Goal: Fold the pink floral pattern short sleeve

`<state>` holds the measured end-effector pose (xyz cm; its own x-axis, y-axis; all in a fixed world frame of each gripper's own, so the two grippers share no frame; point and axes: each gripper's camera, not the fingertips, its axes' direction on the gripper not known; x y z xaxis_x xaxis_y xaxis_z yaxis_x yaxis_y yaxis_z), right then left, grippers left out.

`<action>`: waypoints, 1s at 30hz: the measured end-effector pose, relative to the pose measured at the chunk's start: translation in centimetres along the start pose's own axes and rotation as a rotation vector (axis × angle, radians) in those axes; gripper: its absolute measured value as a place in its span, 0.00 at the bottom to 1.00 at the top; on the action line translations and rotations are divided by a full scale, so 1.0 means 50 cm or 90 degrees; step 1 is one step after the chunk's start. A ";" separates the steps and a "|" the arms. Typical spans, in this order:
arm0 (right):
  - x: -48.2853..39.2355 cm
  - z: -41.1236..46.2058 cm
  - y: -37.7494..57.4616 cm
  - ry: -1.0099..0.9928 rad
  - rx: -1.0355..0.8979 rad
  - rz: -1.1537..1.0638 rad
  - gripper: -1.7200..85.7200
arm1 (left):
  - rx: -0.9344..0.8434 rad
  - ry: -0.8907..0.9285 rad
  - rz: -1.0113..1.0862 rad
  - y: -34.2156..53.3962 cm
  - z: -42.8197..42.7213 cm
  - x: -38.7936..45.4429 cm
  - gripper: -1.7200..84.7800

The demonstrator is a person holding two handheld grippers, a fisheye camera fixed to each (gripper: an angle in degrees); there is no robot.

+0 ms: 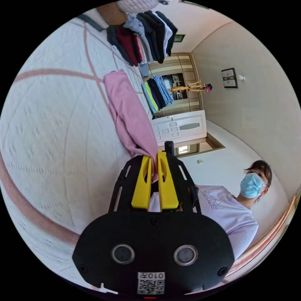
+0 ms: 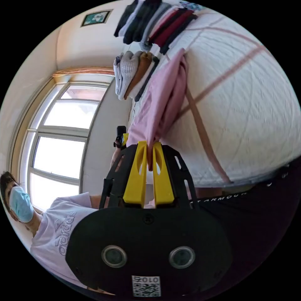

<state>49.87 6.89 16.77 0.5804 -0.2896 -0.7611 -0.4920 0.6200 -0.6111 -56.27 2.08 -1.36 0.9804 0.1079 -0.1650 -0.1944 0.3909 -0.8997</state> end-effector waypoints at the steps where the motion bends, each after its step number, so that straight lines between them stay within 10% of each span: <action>1: 0.011 0.007 0.010 -0.011 -0.001 0.009 0.07 | -0.014 -0.029 -0.002 0.010 0.004 0.003 0.08; 16: -0.156 0.246 0.043 0.003 -0.192 -0.140 0.08 | -0.173 -0.227 0.039 -0.043 -0.160 0.064 0.08; 24: -0.172 0.179 0.064 0.158 -0.169 -0.225 0.08 | 0.060 -0.381 -0.033 0.119 -0.243 0.130 0.12; 30: -0.122 0.069 0.026 0.120 -0.035 -0.166 0.08 | 0.240 -0.242 -0.018 0.331 -0.142 0.193 0.13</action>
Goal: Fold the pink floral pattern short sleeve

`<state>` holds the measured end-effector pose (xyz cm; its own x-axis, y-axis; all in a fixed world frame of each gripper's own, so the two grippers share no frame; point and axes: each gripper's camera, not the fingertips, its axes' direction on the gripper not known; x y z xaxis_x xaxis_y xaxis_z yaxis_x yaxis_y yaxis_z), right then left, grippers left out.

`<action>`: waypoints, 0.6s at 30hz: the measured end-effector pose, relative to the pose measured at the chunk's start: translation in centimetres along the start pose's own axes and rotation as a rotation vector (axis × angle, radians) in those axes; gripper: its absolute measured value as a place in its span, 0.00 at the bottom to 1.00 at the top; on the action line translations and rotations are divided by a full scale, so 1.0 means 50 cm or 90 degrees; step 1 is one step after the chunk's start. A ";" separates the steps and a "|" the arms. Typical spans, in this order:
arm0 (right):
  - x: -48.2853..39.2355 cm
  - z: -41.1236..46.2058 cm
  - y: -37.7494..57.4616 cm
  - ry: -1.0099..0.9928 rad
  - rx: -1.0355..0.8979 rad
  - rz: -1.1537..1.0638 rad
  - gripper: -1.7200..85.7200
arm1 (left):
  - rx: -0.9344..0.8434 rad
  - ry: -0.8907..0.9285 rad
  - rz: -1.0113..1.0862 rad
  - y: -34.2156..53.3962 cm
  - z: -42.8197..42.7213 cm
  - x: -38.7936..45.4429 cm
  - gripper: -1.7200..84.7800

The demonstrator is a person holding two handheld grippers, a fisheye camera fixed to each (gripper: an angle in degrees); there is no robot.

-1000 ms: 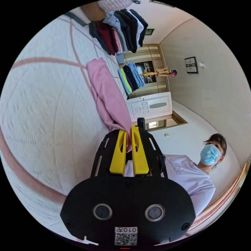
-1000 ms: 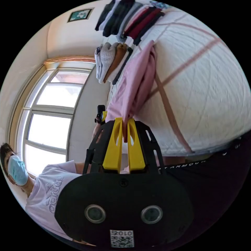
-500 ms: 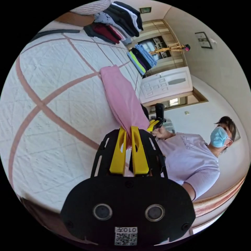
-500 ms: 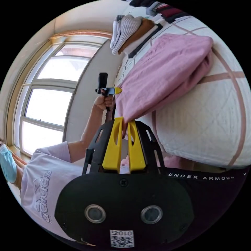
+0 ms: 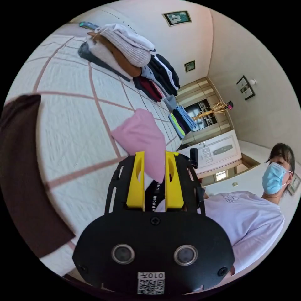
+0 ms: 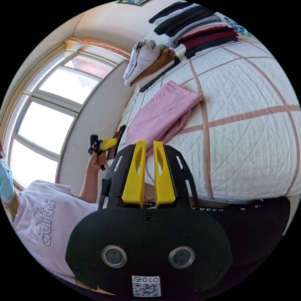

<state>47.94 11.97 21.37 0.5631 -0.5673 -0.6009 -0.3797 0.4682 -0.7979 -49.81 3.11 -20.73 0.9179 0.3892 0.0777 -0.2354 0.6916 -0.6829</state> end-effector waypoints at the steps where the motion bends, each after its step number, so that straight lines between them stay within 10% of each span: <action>1: 0.001 -0.009 -0.002 -0.013 0.023 -0.004 0.08 | 0.014 0.006 -0.031 0.047 0.015 -0.003 0.14; 18: 0.034 -0.049 0.050 -0.036 0.068 0.003 0.08 | 0.018 0.124 -0.150 0.159 0.171 -0.049 0.15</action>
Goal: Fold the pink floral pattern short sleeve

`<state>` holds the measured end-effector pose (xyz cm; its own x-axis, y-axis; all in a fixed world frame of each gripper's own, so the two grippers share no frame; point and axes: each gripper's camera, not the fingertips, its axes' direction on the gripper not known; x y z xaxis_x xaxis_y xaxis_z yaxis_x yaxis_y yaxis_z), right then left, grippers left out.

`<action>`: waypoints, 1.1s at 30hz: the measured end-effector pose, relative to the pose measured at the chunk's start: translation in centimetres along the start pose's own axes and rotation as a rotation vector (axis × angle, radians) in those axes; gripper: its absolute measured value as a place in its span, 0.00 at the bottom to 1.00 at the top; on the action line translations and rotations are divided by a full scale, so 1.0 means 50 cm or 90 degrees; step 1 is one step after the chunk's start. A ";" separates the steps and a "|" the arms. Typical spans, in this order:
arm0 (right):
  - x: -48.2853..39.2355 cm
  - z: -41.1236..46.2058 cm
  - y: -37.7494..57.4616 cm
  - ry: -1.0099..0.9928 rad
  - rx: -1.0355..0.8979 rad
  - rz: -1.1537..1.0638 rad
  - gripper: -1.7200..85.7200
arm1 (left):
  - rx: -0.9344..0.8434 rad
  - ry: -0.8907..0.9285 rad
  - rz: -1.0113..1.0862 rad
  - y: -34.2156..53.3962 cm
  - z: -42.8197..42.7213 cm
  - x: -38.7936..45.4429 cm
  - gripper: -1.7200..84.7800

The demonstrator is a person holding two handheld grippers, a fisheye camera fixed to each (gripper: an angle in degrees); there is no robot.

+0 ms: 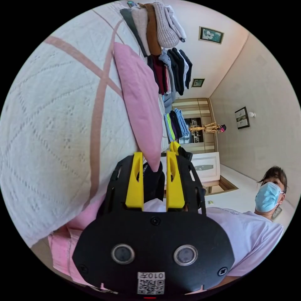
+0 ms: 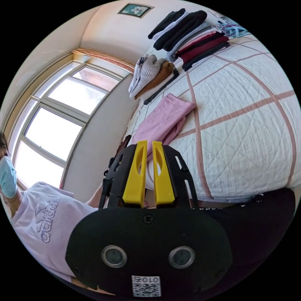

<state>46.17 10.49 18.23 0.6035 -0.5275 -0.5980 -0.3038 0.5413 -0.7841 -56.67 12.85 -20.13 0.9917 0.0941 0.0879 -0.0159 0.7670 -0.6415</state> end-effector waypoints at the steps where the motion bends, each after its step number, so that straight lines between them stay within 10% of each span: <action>1: 0.009 -0.004 0.001 -0.005 0.001 0.007 0.08 | 0.002 0.005 0.001 -0.001 0.007 -0.002 0.14; 33: 0.155 -0.030 -0.197 -0.170 -0.018 0.206 0.14 | 0.047 0.064 0.131 -0.057 -0.117 0.057 0.09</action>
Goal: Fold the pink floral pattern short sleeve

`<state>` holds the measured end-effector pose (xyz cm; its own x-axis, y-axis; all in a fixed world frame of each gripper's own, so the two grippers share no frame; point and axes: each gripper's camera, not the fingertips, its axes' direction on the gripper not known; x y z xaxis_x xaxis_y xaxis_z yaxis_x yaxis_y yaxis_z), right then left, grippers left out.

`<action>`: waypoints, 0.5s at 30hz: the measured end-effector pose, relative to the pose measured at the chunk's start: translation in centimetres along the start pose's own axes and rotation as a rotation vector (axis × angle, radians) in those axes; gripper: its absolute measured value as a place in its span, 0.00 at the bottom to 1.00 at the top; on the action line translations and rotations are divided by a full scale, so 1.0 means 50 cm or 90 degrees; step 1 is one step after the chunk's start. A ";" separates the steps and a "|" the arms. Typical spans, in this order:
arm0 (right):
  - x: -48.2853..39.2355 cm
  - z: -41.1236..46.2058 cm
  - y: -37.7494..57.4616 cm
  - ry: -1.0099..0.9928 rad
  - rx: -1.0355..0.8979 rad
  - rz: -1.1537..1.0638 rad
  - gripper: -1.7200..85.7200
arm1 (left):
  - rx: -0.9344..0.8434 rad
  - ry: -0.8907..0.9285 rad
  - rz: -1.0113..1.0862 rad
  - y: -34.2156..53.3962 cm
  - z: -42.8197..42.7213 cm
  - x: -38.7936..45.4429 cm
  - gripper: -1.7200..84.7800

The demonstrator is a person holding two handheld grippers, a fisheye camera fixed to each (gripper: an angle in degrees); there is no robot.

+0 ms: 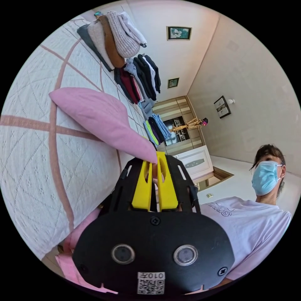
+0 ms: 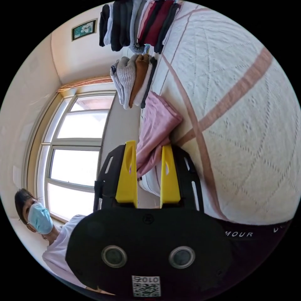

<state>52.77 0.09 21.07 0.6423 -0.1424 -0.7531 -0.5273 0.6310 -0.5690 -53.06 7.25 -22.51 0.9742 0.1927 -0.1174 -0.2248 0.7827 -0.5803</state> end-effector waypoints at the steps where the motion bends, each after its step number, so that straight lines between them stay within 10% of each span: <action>1: -0.007 0.003 -0.007 0.011 -0.005 -0.002 0.13 | 0.001 0.001 -0.001 -0.002 -0.004 -0.004 0.09; 15: -0.077 -0.081 -0.023 0.043 -0.025 -0.048 0.06 | 0.038 -0.014 -0.098 0.016 -0.066 -0.156 0.08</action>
<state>48.65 -3.17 23.28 0.6427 -0.2411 -0.7272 -0.5009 0.5859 -0.6370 -60.79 4.44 -24.72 0.9966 0.0809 -0.0131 -0.0751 0.8380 -0.5405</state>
